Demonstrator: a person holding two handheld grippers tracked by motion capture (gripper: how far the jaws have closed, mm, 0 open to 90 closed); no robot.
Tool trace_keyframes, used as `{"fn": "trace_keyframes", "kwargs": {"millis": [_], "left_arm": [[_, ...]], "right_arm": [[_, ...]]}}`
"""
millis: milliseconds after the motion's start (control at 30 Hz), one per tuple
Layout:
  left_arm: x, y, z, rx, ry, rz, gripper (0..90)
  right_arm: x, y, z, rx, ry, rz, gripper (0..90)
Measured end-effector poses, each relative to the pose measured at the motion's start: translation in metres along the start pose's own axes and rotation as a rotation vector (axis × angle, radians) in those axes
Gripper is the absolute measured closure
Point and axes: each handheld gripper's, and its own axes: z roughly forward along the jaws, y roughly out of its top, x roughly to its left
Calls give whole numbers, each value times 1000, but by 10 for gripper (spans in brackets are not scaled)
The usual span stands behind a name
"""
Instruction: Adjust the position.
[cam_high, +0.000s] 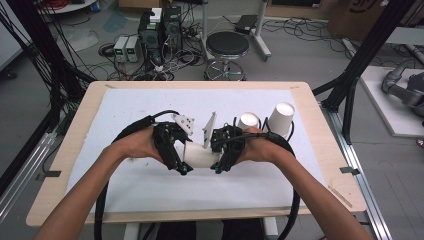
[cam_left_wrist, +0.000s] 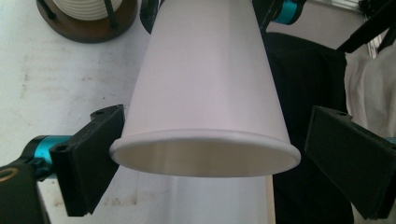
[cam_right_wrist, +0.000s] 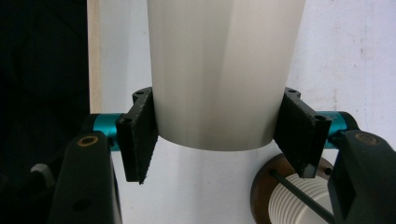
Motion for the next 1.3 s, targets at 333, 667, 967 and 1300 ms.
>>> {"fn": "trace_keyframes", "kwargs": {"millis": [333,667,967,1300], "left_arm": [[-1,-5,-2,-63,4,-5,62],[0,-13,-3,-157,-14,-20,62],[-1,-20,-10,-280,-4,-23,62],[-2,-32,-14,-376,38,-38,62]], "right_arm": [[0,-3,-2,-16,0,10,363],[1,-6,-4,-23,-1,11,363],[2,-10,-8,-69,-2,28,362],[3,-24,-10,-123,-9,52,362]]}}
